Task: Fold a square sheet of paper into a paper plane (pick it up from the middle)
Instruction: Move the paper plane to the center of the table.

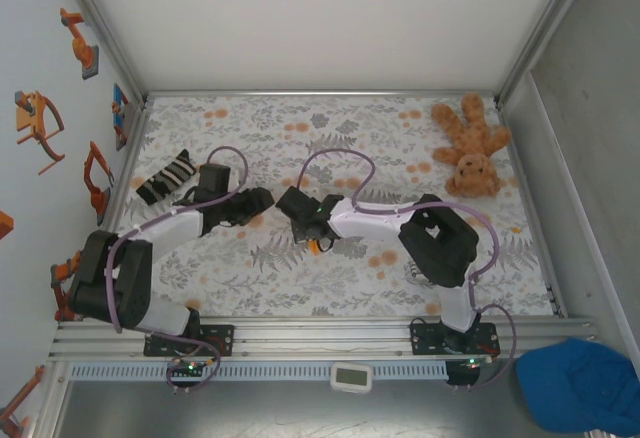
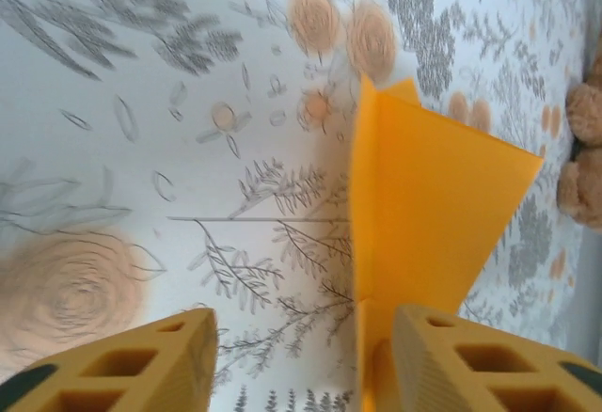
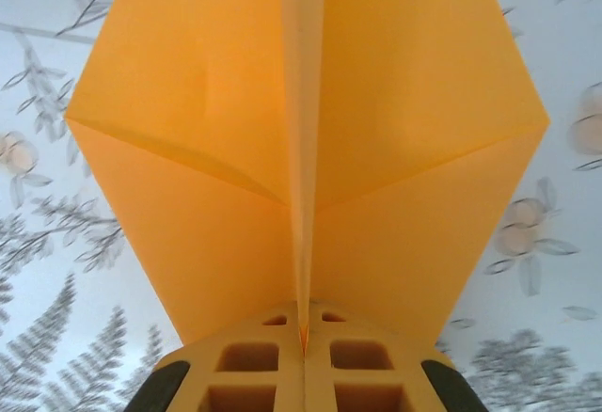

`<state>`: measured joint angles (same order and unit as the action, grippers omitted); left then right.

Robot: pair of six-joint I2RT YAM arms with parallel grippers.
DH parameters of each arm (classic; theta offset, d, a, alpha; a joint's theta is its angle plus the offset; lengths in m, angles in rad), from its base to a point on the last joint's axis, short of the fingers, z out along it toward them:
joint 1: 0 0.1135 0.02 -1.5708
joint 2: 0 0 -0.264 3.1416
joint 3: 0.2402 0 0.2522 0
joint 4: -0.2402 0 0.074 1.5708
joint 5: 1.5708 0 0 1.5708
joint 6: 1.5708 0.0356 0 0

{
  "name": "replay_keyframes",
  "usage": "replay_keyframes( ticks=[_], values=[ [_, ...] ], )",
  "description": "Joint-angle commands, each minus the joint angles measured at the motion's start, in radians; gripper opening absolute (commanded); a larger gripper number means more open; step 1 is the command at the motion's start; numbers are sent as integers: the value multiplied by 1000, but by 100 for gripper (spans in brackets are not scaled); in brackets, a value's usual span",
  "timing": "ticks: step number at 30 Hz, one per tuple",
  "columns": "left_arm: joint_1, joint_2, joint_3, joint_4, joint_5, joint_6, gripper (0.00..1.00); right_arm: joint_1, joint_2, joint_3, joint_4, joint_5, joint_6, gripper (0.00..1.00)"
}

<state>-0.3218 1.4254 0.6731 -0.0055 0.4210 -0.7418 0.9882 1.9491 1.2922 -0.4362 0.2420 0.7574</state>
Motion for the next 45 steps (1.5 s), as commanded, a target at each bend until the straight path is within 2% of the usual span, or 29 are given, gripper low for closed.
replay_keyframes(
  ticks=[1, 5, 10, 16, 22, 30, 45],
  values=[
    [23, -74, -5, -114, -101, 1, 62, -64, -43, 18, -37, 62, -33, 2],
    [35, -153, -12, -187, -184, 6, 75, -147, -24, 41, -14, 9, -78, 2],
    [38, -199, -18, -224, -211, 19, 81, -232, 23, 93, 1, -50, -130, 3],
    [40, -192, -20, -222, -197, 22, 83, -300, 96, 154, -9, -116, -165, 4],
    [40, -170, -25, -201, -177, 28, 82, -329, 144, 195, -28, -115, -174, 4],
    [40, -158, -39, -187, -179, 33, 82, -337, 168, 205, -39, -116, -172, 16],
    [40, -149, -42, -177, -167, 42, 82, -336, 238, 226, -81, -92, -164, 26]
  ],
)
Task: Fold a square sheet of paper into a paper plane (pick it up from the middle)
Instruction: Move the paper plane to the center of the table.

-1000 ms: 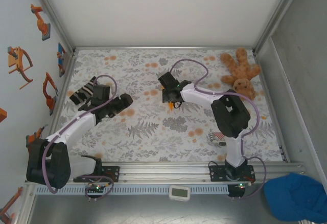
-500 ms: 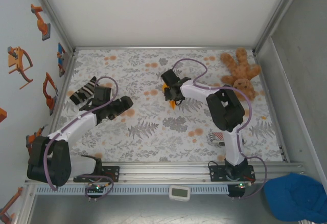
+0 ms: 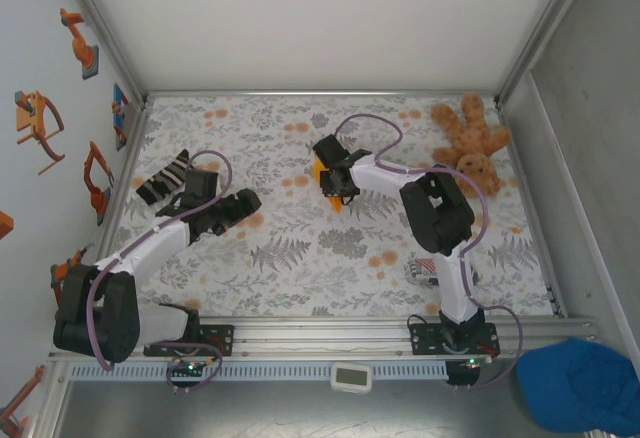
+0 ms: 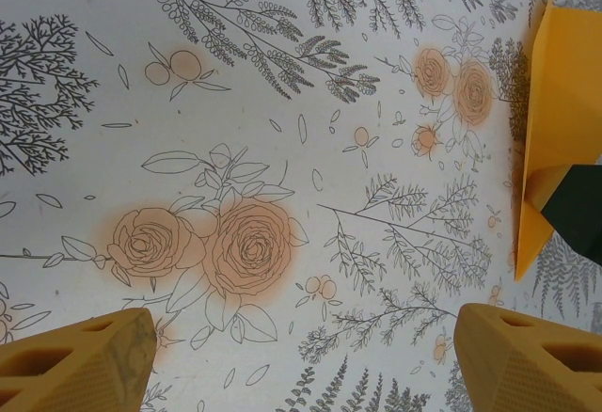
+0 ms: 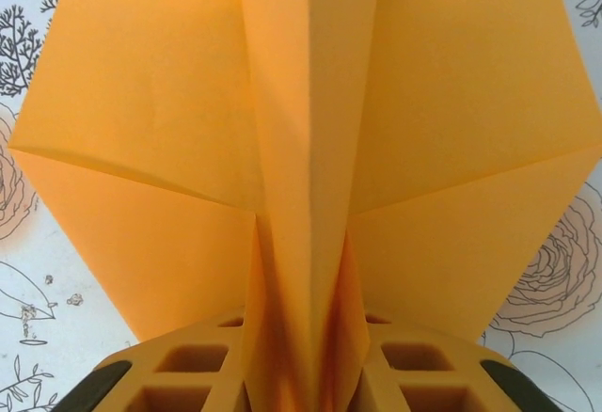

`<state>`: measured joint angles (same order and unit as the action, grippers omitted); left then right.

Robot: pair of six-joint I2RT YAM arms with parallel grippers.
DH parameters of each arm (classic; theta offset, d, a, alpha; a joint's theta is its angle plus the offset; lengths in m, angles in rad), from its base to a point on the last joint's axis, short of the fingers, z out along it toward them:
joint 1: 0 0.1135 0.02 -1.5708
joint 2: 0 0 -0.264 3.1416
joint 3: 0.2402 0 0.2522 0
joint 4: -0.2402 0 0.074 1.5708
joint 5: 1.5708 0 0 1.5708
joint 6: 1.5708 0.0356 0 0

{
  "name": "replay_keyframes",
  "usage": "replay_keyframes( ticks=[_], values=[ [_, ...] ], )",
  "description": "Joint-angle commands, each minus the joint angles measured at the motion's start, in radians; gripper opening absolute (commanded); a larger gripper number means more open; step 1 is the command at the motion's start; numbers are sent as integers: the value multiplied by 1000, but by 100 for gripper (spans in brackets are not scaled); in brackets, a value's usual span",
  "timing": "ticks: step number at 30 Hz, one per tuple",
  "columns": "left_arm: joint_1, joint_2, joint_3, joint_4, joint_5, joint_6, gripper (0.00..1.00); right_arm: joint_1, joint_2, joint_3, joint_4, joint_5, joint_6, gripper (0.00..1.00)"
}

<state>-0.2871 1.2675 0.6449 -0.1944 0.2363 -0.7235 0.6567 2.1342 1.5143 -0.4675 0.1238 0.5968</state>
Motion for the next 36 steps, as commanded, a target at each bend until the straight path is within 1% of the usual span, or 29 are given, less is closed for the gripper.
replay_keyframes(
  ticks=[1, 7, 14, 17, 20, 21, 23, 36],
  values=[
    [5, 11, -16, 14, 19, 22, 82, -5, 57, 3, -55, 33, -1, 27],
    [5, 20, -12, 16, 19, 23, 83, -6, 77, -1, -71, 57, 22, 31],
    [5, 14, -12, 4, -1, 26, 86, -5, 86, 1, -69, 59, 33, 42],
    [5, 3, -13, -6, -18, 29, 90, -5, 86, 3, -69, 60, 33, 44],
    [5, -5, -13, -20, -34, 30, 96, -5, 89, 5, -70, 59, 33, 45],
    [5, -7, -13, -24, -42, 30, 99, -6, 89, 6, -69, 57, 34, 46],
    [5, -11, -13, -35, -56, 30, 96, -5, 92, 6, -69, 56, 34, 46],
    [5, -34, -15, -49, -56, 35, 96, -5, 104, 29, -86, 51, 35, 47]
  ],
)
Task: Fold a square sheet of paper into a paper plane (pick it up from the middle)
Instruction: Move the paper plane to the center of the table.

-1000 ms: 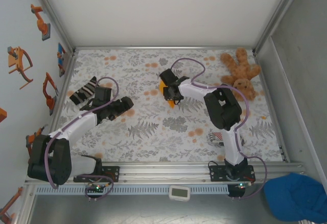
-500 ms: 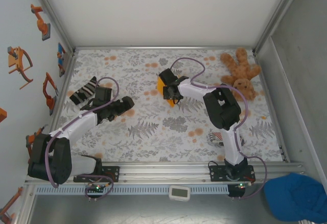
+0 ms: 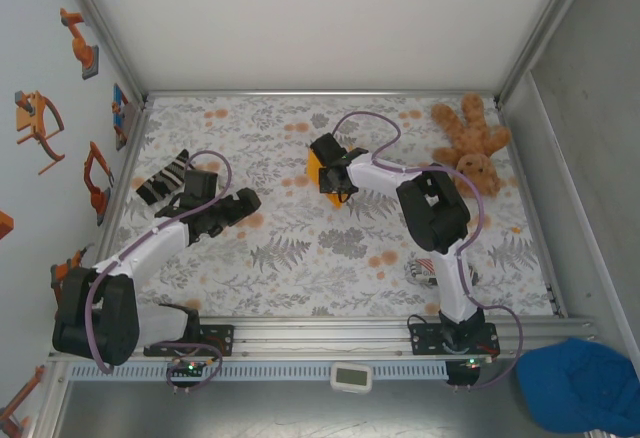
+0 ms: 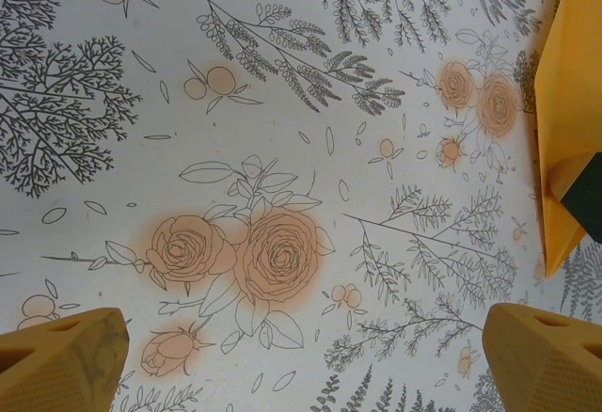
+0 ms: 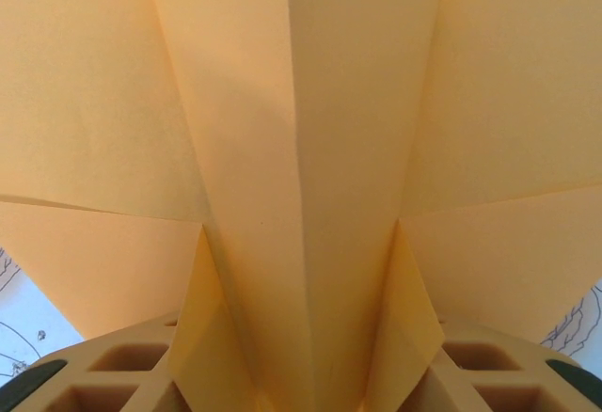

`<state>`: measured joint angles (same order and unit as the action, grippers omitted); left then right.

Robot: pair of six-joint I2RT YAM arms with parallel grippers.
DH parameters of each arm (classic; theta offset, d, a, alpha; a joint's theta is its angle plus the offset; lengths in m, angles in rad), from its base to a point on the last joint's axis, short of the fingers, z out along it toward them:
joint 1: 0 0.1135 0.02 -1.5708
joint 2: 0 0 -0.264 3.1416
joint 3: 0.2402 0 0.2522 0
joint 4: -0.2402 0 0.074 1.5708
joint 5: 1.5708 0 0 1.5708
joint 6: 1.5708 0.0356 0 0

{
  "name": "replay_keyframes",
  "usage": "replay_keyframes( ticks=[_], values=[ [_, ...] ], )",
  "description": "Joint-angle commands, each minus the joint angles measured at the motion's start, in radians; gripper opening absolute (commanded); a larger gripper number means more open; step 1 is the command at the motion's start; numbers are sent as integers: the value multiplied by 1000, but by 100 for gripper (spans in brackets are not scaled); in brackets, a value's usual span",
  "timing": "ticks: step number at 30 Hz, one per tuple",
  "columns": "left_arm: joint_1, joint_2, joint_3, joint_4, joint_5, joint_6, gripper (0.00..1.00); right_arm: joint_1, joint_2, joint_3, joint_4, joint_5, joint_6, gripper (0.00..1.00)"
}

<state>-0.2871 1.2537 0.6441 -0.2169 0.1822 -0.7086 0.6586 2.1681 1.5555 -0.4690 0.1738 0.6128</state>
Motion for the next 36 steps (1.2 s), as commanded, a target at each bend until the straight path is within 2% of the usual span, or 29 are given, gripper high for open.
replay_keyframes(
  ticks=[1, 17, 21, 24, 27, 31, 34, 35, 36],
  values=[
    [6, -22, -13, -27, -1, 18, 96, -7, 63, -9, -84, 2, 18, 47],
    [5, -54, 19, -69, -13, 19, 96, -8, -145, 30, -88, 33, 9, 46],
    [5, -86, 47, -105, -44, 33, 96, -7, -252, -17, -80, 79, 7, 46],
    [5, -132, 80, -134, -86, 41, 96, -7, -400, -95, -57, 161, -10, 48],
    [2, -182, 111, -148, -153, 57, 96, -9, -573, -200, -33, 282, -36, 54],
    [-2, -253, 103, -109, -323, 72, 96, -19, -792, -362, 9, 476, -99, 66],
    [-4, -292, 52, -18, -464, 101, 96, -43, -921, -476, 17, 625, -127, 94],
    [-4, -304, 32, 20, -523, 110, 96, -56, -957, -520, 29, 661, -145, 99],
    [-4, -311, 9, 63, -570, 121, 96, -71, -991, -553, 42, 687, -159, 100]
  ],
)
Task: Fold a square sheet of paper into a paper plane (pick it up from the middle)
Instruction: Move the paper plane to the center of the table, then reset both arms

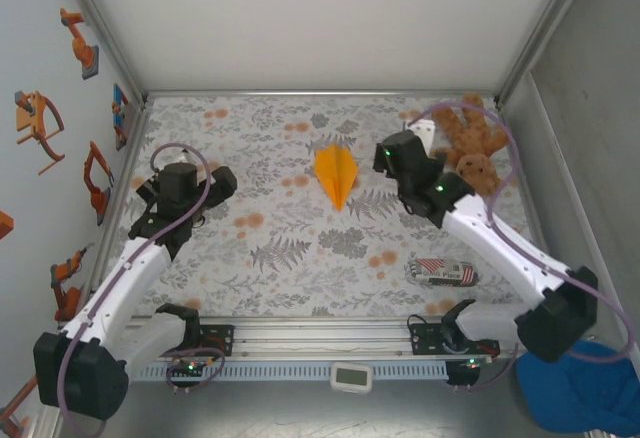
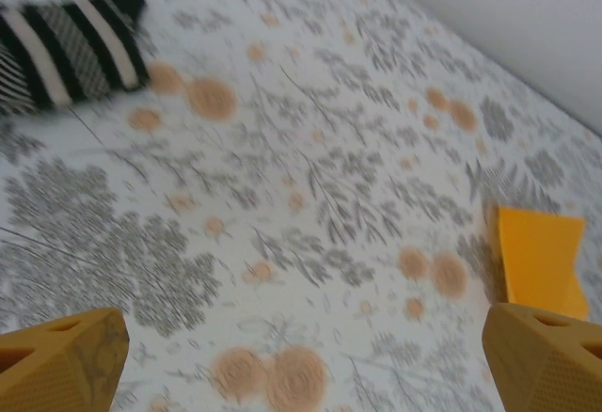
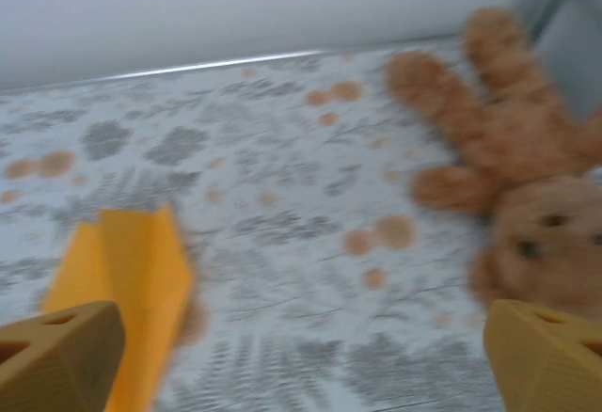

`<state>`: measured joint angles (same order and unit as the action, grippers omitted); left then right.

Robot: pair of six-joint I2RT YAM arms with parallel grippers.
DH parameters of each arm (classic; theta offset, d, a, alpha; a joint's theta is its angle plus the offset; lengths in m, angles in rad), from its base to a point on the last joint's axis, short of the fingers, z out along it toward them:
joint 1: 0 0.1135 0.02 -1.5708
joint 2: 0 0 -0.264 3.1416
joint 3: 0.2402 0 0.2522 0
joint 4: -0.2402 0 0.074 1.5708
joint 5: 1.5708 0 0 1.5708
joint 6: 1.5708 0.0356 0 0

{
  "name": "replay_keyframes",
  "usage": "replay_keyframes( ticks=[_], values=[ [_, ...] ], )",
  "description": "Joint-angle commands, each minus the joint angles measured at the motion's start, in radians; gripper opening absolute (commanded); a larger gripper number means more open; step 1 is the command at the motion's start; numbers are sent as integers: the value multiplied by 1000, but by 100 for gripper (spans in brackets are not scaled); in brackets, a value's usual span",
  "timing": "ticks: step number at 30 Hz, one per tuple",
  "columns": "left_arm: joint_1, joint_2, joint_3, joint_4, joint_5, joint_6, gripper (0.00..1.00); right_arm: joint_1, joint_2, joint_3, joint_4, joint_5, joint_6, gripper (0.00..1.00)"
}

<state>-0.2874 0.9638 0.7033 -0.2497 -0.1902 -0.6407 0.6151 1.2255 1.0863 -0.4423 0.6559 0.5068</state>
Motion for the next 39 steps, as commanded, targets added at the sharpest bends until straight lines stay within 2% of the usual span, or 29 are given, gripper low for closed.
replay_keyframes(
  ticks=[1, 3, 7, 11, 13, 14, 16, 21, 24, 27, 30, 32, 39],
  values=[
    [-2, -26, -84, 150, -245, 69, 96, -46, -78, -125, 27, 238, -62, 100],
    [-1, -27, -145, 279, -292, 126, 96, -94, -127, -205, 72, 301, -82, 100],
    [3, -32, -210, 400, -356, 267, 96, -219, -212, -419, 314, 283, -181, 100],
    [24, -8, -298, 550, -404, 386, 96, -386, -251, -668, 688, 118, -252, 100],
    [35, 24, -333, 634, -413, 428, 96, -434, -238, -760, 858, 69, -293, 100],
    [41, 26, -325, 623, -408, 433, 96, -445, -224, -789, 927, 60, -320, 100],
    [50, 39, -345, 685, -356, 493, 96, -462, -167, -807, 979, 23, -352, 100],
    [119, 142, -393, 822, -256, 541, 96, -478, -42, -832, 1141, -75, -386, 100],
    [136, 196, -402, 893, -123, 595, 97, -503, 17, -835, 1243, -147, -418, 100],
    [157, 262, -418, 1004, -46, 593, 97, -537, 66, -817, 1278, -235, -431, 100],
    [185, 334, -393, 1030, -17, 598, 97, -569, 127, -798, 1316, -308, -419, 100],
    [199, 352, -378, 1026, 6, 611, 97, -576, 184, -791, 1362, -326, -429, 99],
    [301, 505, -382, 1192, 161, 562, 97, -600, 319, -789, 1484, -411, -429, 99]
  ],
)
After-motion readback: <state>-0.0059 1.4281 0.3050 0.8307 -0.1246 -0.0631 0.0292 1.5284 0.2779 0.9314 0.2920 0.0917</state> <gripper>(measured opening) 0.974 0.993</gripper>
